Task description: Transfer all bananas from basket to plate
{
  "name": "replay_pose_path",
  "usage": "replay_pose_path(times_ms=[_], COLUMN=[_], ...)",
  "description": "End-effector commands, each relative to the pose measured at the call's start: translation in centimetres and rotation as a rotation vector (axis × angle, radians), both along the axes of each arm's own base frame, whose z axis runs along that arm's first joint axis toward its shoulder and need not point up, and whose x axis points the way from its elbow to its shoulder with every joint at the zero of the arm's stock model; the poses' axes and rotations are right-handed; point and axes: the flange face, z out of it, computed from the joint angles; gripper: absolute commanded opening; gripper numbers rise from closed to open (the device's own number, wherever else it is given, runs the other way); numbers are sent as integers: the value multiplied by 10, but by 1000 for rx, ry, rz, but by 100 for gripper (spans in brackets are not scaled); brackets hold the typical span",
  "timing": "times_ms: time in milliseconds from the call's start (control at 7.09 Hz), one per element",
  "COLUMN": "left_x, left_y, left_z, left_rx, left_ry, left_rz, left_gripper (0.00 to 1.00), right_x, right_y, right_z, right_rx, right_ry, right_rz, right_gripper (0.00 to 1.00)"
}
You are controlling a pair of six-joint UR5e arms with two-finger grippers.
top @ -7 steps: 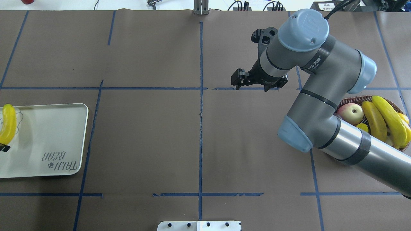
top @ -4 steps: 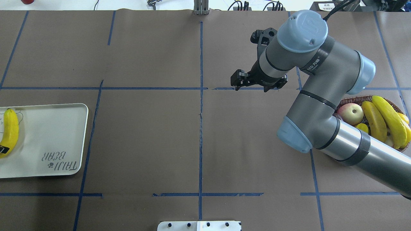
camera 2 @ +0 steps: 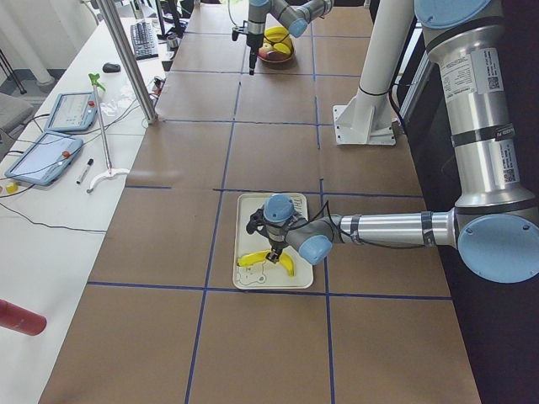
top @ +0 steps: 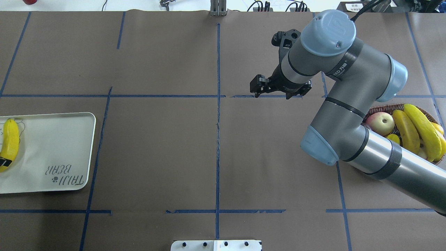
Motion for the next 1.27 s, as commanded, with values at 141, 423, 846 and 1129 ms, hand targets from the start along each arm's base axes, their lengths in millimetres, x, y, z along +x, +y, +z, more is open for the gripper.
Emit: replay_pose_path(times_ms=[141,423,846,1129], left_x=[-43,-35,-8,25], left_y=[-24,-42,-91,-91], left_z=[-23,-61,-165,-219], left_rx=[-22,-145,-268,-304], left_ry=[23,72,19,15], left_rz=[-166,-306,-336,-315], left_gripper=[100,100,100,100], right_x=[36,85,151,214], right_y=[-20,-26,-26,-24], right_z=[10,43,112,171], right_rx=[-2,56,156,183], right_ry=[4,71,165,154], right_rz=[-21,-99,-234,-323], right_gripper=[100,100,100,100])
